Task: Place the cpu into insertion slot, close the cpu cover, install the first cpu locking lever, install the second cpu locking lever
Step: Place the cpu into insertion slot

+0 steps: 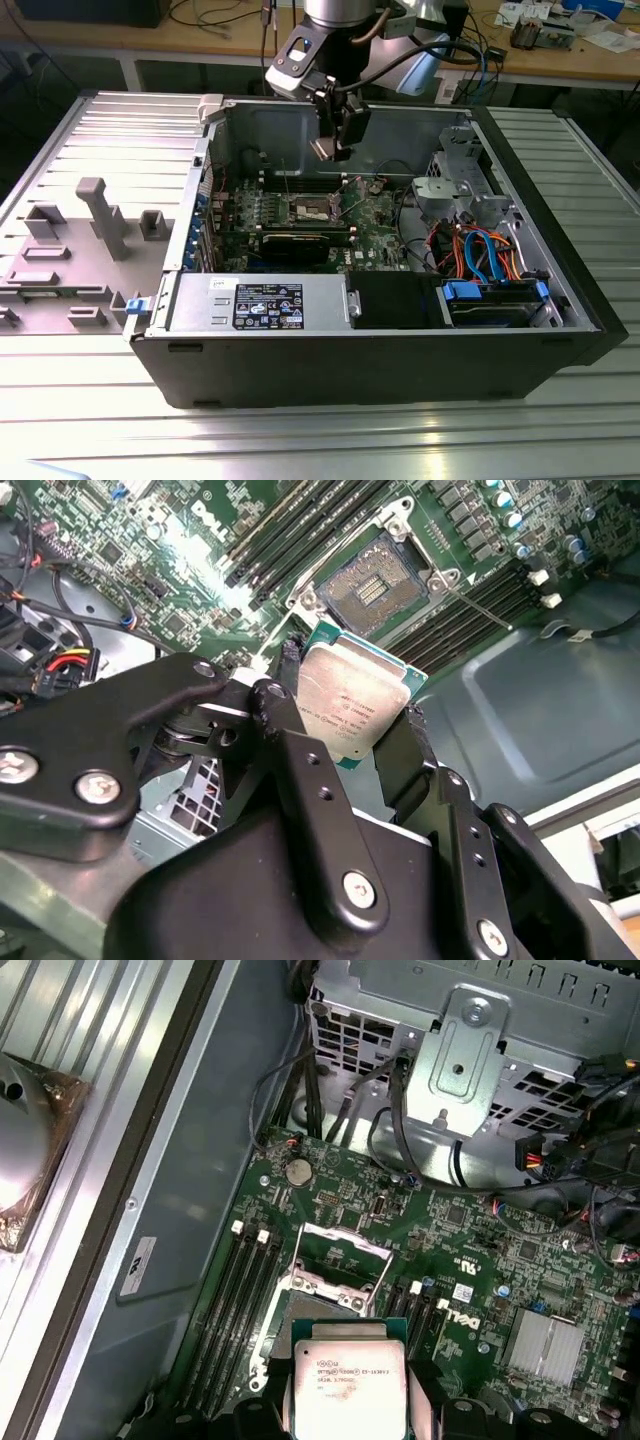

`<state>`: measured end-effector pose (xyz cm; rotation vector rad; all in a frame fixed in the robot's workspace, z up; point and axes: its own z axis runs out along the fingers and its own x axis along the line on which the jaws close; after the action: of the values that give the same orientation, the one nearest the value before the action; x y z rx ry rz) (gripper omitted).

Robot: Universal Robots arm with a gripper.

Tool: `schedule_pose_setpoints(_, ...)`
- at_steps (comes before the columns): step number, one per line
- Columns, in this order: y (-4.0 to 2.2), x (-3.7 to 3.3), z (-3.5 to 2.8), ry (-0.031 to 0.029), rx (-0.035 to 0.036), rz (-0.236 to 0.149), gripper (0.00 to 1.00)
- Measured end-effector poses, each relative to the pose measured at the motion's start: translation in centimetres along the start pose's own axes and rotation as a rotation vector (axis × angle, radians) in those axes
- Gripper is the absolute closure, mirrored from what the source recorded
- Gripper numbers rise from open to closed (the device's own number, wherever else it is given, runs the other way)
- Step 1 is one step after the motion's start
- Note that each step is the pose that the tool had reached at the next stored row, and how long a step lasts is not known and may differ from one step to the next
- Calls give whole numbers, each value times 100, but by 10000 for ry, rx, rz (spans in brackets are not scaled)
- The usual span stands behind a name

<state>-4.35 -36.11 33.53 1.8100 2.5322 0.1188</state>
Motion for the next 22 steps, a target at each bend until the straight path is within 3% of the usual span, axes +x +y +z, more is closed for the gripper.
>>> schedule_pose_setpoints(9,0,0,2,-12,1,36,46)
schedule_pose_setpoints(15,0,0,9,-57,-11,615,46)
schedule_pose_setpoints(20,0,0,9,-58,-12,634,46)
schedule_pose_setpoints(22,0,0,13,-73,-19,855,46)
